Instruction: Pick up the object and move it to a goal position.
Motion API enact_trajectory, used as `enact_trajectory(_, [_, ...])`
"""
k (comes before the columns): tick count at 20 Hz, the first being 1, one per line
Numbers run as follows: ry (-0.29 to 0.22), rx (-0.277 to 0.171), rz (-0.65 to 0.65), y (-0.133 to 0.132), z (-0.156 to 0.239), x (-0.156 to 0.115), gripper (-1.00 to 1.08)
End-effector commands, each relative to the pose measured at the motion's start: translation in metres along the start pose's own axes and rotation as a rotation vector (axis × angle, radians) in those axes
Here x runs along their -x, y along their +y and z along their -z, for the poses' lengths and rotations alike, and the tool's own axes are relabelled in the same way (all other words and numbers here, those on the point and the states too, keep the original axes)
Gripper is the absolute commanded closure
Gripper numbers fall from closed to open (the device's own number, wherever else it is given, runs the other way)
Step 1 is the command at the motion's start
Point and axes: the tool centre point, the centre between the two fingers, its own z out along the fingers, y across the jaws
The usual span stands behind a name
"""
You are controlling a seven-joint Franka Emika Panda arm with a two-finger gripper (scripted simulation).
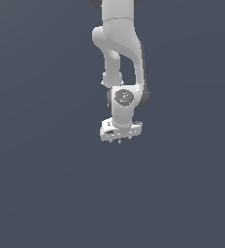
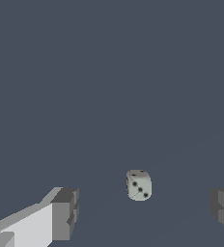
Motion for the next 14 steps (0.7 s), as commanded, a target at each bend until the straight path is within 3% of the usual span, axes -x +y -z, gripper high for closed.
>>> enact_trajectory(1, [0.000, 0.000, 0.001, 0.000, -0.013, 0.001, -0.92])
enact_trajectory(8, [0.000, 0.000, 0.002, 0.000, -0.027, 0.000, -0.92])
enact_trajectory(9, [0.000, 0.000, 0.002, 0.000, -0.027, 0.000, 1.08])
enact_trajectory(14, [0.000, 0.000, 0.002, 0.000, -0.027, 0.000, 1.08])
